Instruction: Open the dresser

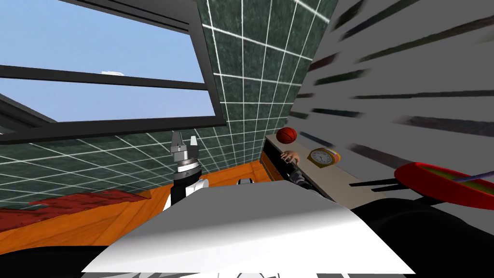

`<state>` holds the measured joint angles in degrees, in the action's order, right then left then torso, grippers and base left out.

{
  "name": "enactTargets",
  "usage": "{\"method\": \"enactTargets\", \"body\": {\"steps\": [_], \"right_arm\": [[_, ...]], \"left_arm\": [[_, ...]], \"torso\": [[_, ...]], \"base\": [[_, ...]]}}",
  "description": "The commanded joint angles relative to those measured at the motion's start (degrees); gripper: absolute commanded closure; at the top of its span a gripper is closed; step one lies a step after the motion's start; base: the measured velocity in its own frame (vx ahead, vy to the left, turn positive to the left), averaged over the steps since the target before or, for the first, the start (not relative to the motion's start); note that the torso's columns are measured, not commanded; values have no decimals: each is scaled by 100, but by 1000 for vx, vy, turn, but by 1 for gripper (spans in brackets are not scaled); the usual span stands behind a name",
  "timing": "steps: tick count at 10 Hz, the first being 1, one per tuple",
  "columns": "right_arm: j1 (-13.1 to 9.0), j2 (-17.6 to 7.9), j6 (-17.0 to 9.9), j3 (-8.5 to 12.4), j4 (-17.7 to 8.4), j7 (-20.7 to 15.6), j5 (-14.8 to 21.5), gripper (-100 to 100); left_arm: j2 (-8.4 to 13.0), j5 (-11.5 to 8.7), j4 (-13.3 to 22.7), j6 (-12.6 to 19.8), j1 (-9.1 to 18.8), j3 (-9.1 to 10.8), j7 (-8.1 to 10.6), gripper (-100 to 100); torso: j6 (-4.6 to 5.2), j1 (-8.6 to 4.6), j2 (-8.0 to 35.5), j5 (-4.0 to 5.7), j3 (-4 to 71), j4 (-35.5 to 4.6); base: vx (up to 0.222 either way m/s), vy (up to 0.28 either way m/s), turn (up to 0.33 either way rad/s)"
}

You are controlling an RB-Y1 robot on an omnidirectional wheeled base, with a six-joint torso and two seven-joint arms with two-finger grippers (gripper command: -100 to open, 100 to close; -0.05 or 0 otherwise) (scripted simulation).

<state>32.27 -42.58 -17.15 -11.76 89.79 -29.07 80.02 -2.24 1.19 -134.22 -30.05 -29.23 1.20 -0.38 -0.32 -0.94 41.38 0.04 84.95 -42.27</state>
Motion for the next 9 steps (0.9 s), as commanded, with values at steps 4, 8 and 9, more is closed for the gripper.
{"method": "enactTargets", "body": {"steps": [4,8,9], "right_arm": [[1,-658,-443,-45,-489,-615,692,-100],[20,-1041,-651,-129,-769,-923,1182,-100],[26,-1138,-700,-148,-828,-993,1297,-100]], "left_arm": [[0,0,0,0,0,0,0,0],[0,0,0,0,0,0,0,0],[0,0,0,0,0,0,0,0]], "torso": [[-14,69,30,-19,-6,-8],[31,105,102,-8,-46,-5],[34,99,102,-6,-46,-5]], "base": [[-83,29,298],[-55,41,213],[-62,37,177]]}}
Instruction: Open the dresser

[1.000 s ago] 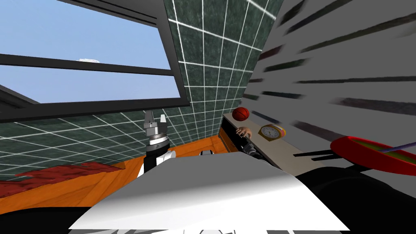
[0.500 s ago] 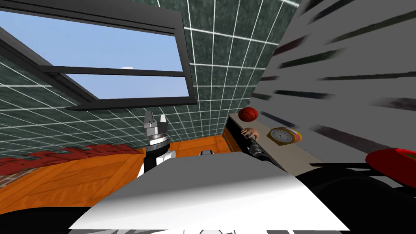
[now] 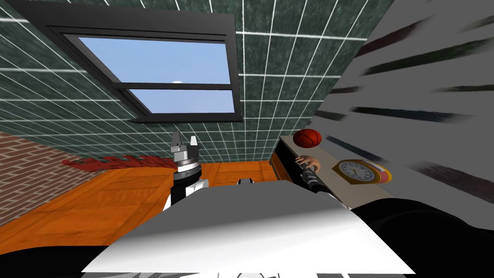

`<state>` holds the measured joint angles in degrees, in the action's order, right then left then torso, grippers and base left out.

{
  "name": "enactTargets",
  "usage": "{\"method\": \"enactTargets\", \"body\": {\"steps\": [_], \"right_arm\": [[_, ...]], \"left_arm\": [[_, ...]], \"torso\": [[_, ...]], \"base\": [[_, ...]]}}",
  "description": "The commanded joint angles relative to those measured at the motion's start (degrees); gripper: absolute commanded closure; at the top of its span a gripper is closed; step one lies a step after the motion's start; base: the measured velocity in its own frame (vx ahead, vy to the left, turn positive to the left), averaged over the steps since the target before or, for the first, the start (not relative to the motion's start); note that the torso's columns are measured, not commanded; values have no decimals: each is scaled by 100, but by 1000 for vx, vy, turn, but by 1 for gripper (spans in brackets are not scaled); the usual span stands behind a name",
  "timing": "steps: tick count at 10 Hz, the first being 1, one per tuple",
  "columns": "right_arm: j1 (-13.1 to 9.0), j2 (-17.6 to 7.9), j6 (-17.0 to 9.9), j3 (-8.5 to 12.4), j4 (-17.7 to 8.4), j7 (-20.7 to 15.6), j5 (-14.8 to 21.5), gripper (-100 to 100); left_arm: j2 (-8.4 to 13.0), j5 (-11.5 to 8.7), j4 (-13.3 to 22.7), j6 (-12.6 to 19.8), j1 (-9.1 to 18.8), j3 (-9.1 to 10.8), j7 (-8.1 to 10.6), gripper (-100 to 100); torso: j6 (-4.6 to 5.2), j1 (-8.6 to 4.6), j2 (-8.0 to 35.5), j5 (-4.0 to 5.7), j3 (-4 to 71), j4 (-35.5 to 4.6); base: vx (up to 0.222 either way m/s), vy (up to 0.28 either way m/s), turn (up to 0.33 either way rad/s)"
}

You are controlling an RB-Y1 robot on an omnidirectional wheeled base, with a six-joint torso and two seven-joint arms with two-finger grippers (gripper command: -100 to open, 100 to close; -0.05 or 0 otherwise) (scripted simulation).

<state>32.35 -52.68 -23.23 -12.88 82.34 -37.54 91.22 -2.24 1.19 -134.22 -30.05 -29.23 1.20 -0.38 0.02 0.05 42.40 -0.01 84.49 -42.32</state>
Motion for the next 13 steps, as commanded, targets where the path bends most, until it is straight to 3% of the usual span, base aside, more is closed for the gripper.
{"method": "enactTargets", "body": {"steps": [1,2,3,5,9,10,11,13], "right_arm": [[21,-78,-54,-20,-42,-87,105,-100],[23,-86,-67,-22,-46,-106,118,-100],[23,-85,-66,-22,-45,-104,116,100],[49,-121,-45,5,2,-111,104,100],[77,-158,-23,34,53,-120,88,100],[106,-279,27,84,90,-91,76,-100],[112,-310,40,96,99,-83,73,-100],[143,-444,93,151,135,-49,60,-100]], "left_arm": [[0,0,0,0,0,0,0,0],[1,0,0,0,-1,1,0,0],[1,0,0,0,-1,1,0,0],[-1,0,0,0,-1,0,0,0],[-1,0,-1,0,-1,-1,0,0],[0,0,-1,0,-1,0,0,0],[2,0,0,0,-1,2,0,0],[3,0,0,0,-2,3,0,0]], "torso": [[-1,-10,-6,3,4,2],[2,-18,-20,6,12,6],[-1,-16,-25,5,16,8],[-8,-6,-39,39,11,28],[-3,-2,-12,0,8,4],[-2,-36,-5,8,4,2],[-1,-78,-2,20,2,1],[-1,-38,-11,9,7,2]], "base": [[-27,13,33],[-7,4,-8],[0,0,0],[13,137,-23],[15,164,-16],[-5,-82,-31],[-9,-148,-15],[-3,-172,-14]]}}
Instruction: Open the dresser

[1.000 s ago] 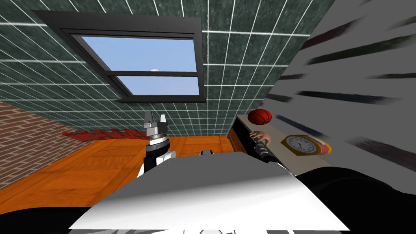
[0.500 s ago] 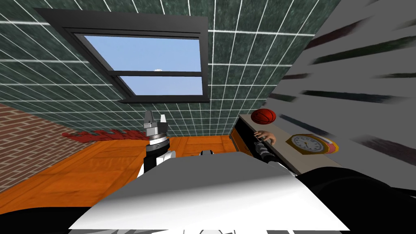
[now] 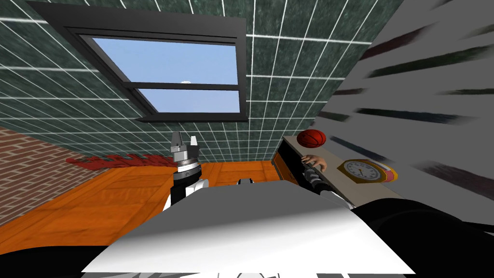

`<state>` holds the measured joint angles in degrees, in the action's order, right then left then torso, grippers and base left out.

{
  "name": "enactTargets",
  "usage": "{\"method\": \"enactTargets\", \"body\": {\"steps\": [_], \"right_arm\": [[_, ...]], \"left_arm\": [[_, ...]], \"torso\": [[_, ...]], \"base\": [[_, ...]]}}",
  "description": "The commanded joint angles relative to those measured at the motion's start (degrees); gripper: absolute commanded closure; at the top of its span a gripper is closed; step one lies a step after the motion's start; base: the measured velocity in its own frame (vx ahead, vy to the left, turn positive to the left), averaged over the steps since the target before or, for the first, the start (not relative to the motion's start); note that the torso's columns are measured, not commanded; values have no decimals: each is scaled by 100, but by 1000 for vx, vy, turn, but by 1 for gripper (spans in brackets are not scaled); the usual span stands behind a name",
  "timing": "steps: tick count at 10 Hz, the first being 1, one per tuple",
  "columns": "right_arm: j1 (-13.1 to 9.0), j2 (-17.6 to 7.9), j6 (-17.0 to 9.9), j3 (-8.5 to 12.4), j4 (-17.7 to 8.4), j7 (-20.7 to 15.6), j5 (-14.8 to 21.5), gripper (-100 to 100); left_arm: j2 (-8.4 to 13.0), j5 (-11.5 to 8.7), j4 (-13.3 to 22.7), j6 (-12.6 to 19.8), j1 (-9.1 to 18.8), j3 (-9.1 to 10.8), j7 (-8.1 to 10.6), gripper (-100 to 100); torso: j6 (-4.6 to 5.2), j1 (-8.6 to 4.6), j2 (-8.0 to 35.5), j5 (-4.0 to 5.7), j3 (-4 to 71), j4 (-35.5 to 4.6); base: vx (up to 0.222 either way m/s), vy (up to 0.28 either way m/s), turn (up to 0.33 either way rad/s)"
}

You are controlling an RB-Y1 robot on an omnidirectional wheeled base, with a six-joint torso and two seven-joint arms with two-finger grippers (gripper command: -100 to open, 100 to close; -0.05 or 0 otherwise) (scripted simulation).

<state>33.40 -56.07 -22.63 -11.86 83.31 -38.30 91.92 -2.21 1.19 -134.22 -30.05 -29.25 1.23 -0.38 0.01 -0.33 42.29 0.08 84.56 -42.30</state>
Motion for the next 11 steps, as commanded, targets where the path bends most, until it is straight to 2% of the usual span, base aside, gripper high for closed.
{"method": "enactTargets", "body": {"steps": [1,2,3,4,10,11], "right_arm": [[25,-59,9,19,19,28,11,-100],[-47,105,-59,-59,-97,-10,31,-100],[-26,51,-21,-28,-50,-7,17,-100],[-34,65,-31,-35,-59,-20,18,100],[-76,68,47,5,-2,-67,1,100],[-64,10,75,27,6,-49,-3,-100]], "left_arm": [[0,0,0,0,0,0,0,0],[-1,0,0,0,0,-1,0,0],[-1,0,-1,0,0,-1,0,0],[-2,0,-1,0,0,-1,0,0],[-4,1,-1,0,0,-4,0,0],[-3,0,-1,0,0,-3,0,0]], "torso": [[0,25,-1,-7,1,2],[-2,67,-2,-16,1,2],[-5,55,-22,-16,12,7],[0,55,-9,-15,8,5],[-1,36,-3,-9,3,3],[-1,-5,1,1,0,1]], "base": [[-4,-86,2],[65,-97,96],[42,-60,34],[6,-10,-3],[4,163,-23],[-20,-79,-19]]}}
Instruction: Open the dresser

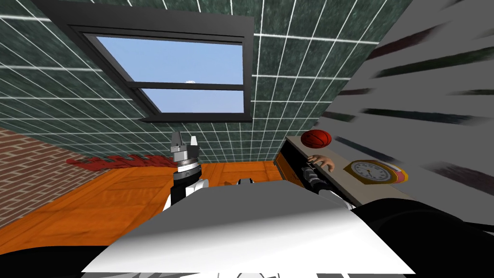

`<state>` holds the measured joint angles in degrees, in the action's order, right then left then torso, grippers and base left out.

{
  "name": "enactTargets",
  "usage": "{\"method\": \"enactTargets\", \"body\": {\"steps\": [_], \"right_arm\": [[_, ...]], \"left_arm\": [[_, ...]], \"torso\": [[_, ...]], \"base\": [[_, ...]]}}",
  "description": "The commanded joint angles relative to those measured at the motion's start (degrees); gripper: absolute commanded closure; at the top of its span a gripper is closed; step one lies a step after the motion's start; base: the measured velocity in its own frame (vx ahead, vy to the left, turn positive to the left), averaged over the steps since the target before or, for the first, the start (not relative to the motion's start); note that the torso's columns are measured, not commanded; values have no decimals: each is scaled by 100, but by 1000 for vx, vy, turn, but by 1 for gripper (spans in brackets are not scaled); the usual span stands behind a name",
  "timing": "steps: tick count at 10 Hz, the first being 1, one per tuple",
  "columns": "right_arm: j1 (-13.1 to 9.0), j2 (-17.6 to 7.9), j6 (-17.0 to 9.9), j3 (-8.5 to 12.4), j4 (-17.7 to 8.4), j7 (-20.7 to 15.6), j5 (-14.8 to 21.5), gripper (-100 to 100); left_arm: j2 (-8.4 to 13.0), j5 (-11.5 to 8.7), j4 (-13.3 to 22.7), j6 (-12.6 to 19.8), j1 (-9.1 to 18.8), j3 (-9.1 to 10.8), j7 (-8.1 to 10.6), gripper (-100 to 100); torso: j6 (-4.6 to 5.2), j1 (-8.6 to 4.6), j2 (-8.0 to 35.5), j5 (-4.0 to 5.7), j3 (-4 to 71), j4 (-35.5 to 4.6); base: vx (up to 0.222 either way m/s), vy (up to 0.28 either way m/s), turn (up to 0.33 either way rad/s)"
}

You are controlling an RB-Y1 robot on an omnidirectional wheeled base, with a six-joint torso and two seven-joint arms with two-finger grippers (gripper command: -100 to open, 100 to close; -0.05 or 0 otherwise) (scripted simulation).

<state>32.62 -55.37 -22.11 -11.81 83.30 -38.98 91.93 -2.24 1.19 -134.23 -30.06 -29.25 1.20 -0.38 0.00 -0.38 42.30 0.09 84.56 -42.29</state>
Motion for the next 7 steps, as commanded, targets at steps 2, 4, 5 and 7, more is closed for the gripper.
{"method": "enactTargets", "body": {"steps": [2,4,5,7], "right_arm": [[26,-109,42,41,12,34,-8,-100],[43,-177,69,67,20,56,-13,-100],[54,-158,54,62,29,51,-11,-100],[46,-65,23,33,-1,9,-20,-100]], "left_arm": [[2,0,1,0,0,2,0,0],[3,0,1,0,0,3,0,0],[3,0,1,0,0,3,0,0],[1,0,0,0,0,1,0,0]], "torso": [[0,-28,5,14,-4,-2],[0,31,-3,-7,1,0],[0,37,-7,-9,4,2],[-4,64,-20,-17,11,5]], "base": [[-28,-145,-9],[-13,-185,-15],[-7,-93,3],[40,-62,61]]}}
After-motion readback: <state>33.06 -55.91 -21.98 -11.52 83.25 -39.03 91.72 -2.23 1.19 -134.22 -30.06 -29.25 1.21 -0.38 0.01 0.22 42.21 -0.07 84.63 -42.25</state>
